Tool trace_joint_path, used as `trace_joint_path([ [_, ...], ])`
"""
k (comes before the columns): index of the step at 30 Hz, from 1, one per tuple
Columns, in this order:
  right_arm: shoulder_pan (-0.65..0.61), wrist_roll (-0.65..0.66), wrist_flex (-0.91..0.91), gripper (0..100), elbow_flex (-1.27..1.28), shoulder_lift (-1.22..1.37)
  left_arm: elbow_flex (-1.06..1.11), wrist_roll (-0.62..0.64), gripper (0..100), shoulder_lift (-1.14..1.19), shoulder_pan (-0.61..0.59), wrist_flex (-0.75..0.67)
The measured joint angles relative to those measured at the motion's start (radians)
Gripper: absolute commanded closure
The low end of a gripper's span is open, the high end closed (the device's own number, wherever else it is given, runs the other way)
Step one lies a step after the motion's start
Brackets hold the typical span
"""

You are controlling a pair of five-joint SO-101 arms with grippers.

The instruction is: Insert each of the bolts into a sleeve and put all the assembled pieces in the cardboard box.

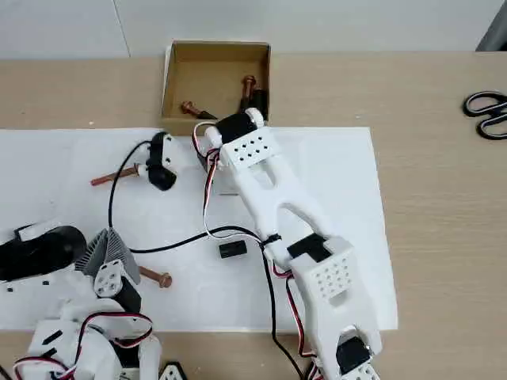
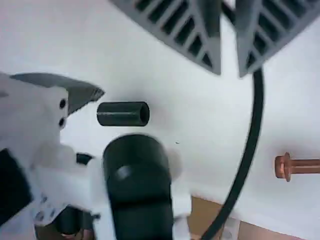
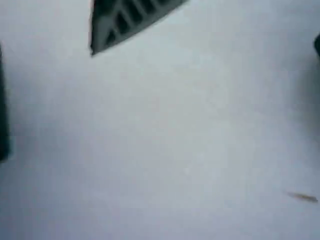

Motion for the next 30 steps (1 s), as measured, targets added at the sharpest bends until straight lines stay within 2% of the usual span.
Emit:
trace_joint_path([
  [11, 0.002, 0.095, -0.138, 73.2, 0.000, 0.086, 0.000, 0.000, 99, 0.000, 0.000, 0.000],
  [23, 0.002, 0.146, -0.146, 73.8, -0.002, 0.153, 0.003, 0.000, 99, 0.000, 0.000, 0.000],
  [30, 0.000, 0.146, -0.152, 89.4, -0.012, 0.181, 0.003, 0.000, 99, 0.000, 0.000, 0.000],
])
